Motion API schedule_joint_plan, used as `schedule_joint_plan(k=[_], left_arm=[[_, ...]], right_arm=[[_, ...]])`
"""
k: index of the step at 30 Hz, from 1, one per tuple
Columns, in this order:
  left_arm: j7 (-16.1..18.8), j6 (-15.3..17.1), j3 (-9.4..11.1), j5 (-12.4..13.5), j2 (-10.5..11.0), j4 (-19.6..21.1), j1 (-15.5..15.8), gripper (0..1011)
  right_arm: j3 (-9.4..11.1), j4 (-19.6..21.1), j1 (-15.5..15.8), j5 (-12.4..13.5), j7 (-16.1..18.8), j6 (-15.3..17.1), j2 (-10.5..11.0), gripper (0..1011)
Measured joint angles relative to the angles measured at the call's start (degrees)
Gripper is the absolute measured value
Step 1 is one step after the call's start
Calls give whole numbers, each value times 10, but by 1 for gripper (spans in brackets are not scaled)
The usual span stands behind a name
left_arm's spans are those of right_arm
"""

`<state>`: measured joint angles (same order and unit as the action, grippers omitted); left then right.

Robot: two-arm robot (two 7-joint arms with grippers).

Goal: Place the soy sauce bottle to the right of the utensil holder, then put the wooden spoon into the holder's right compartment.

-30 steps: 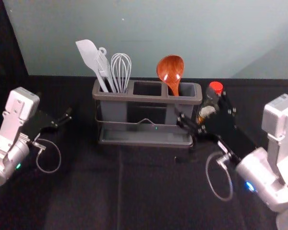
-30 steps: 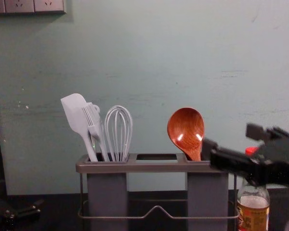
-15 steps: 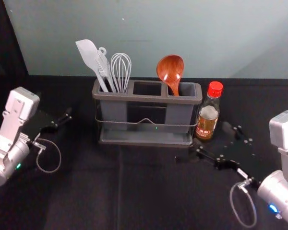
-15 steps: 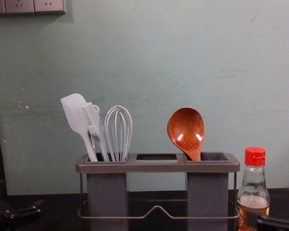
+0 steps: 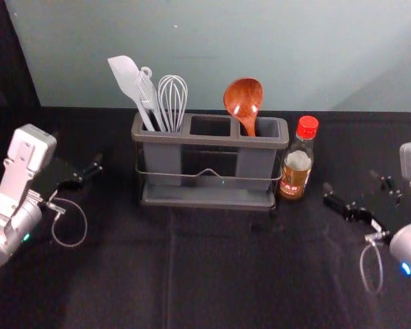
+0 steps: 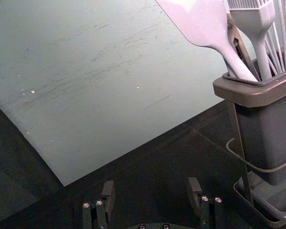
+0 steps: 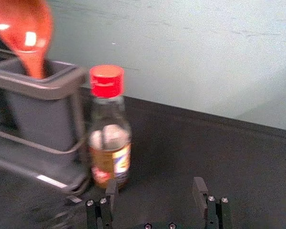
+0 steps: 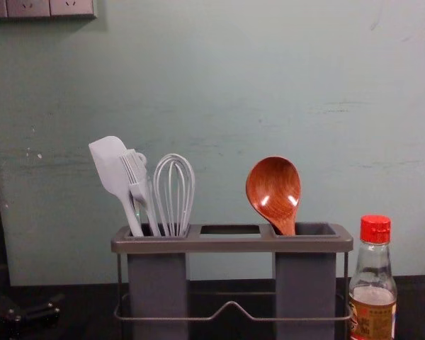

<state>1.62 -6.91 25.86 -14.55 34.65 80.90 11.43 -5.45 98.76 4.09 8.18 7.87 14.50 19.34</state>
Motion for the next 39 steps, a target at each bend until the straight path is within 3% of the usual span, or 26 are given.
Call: schedule_joint_plan(k=[4,8,9,12,15,24,31,39], left_arm=[[0,0,0,0,0,0,0,1005],[0,0,0,0,0,0,0,1005],[0,0,0,0,0,0,0,1005],[0,0,0,0,0,0,0,1005],[0,0,0,0,0,0,0,1005],[0,0,0,0,0,0,0,1005],[0,0,0,0,0,0,0,1005],[0,0,0,0,0,0,0,1005]], right_arm=[[0,-35,-29,-22,-11,-20,-6,1004],[-6,-80,-60,-41,-13,-75,-11,1004],[-8,-104,-73,-46,-9,-108,-15,1004],[-12,-150,-98,-61,-9,-163,-23,1004],[-15,-187,-120,-75,-15,-192,-33,1004],[-17,-237,-158,-112,-38,-197,-57,1004],[-9,-245,-166,-127,-49,-178,-70,1004],[-9,-244,-166,-128,-50,-177,-70,1004]])
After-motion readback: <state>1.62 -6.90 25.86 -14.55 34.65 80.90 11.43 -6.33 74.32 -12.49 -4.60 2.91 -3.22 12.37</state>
